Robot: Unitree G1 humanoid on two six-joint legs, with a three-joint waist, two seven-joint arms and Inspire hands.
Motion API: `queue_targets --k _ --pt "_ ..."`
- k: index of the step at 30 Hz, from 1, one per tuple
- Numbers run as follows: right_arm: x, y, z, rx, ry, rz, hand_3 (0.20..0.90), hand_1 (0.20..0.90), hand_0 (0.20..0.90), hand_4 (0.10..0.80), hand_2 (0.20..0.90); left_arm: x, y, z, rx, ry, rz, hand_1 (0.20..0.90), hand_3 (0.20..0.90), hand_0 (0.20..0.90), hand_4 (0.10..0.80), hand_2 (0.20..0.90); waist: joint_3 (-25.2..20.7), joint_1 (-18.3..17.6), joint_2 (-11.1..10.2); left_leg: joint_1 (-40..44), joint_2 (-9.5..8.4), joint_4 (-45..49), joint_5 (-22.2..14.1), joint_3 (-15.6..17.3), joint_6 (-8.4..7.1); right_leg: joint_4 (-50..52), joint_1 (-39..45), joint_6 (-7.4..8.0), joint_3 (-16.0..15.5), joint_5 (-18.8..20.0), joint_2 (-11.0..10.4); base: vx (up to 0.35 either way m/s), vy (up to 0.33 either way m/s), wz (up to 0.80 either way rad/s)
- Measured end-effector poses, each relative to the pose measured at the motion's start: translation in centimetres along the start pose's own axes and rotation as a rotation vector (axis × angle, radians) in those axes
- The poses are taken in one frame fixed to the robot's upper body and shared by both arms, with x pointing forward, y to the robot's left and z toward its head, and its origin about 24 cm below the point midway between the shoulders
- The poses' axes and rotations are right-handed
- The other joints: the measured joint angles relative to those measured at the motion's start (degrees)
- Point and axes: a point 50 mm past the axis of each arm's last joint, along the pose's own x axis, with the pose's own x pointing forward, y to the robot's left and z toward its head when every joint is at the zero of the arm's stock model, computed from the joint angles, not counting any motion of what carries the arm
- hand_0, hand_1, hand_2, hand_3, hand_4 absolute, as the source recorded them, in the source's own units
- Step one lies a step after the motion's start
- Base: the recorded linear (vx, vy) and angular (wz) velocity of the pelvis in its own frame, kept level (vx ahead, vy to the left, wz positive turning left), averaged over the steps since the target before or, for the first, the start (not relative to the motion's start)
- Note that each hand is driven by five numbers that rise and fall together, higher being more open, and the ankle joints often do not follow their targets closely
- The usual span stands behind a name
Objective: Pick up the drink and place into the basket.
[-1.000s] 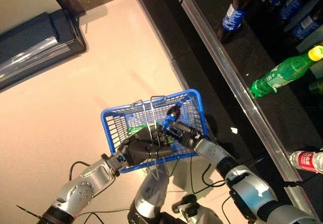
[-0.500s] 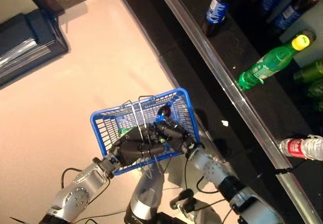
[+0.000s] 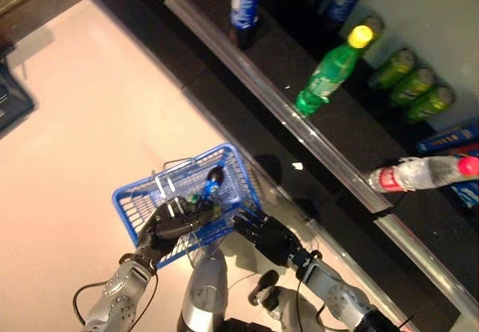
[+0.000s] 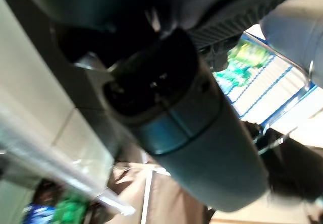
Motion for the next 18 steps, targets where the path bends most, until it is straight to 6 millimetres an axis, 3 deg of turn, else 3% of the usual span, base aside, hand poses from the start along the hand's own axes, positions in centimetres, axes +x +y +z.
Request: queue_targets --k 5,8,14,18 --pt "-0.3 0.1 -1.0 0.036 -0.011 0.014 0.9 0.9 0.9 0.8 0.9 -0.9 3.2 -2.2 -0.056 0.015 0.271 0.3 0.2 0.3 0.1 0.3 -3.26 -3.23 -2.86 2.34 0.87 -1.75 -0.2 3.19 0.29 -4.15 1.84 0.17 2.86 2.43 0.91 0.012 0.02 -0.32" --pt "-1.1 -1.2 -2.1 0.056 -0.005 -0.057 0.9 0.9 0.9 0.8 0.9 -1.9 5.1 -3.8 -0.086 0.057 0.427 0.3 0.2 0.3 0.1 0.3 -5.7 -5.25 -3.44 4.49 0.92 -2.77 -0.56 5.84 0.82 -7.23 3.46 0.55 4.87 4.19 0.76 0.032 0.033 -0.38" --pt "-4.4 -5.3 -6.2 0.118 0.109 -0.298 0.9 0.9 0.9 0.8 0.9 -6.1 8.3 -8.2 -0.131 0.2 0.673 0.3 0.2 0.3 0.1 0.3 -14.41 -9.19 -2.42 9.27 1.14 -5.5 -1.18 10.45 1.65 -12.41 6.78 1.1 7.6 6.49 0.03 0.053 0.043 -0.28" --pt "-6.9 -7.9 -9.2 0.124 0.218 -0.504 0.9 0.9 0.9 0.8 0.9 -7.6 8.9 -10.2 -0.135 0.276 0.762 0.3 0.2 0.3 0.1 0.3 -18.11 -11.35 -0.73 10.37 1.34 -5.75 -1.51 11.83 1.58 -13.58 7.65 1.08 7.98 6.89 0.04 0.023 0.036 -0.12"
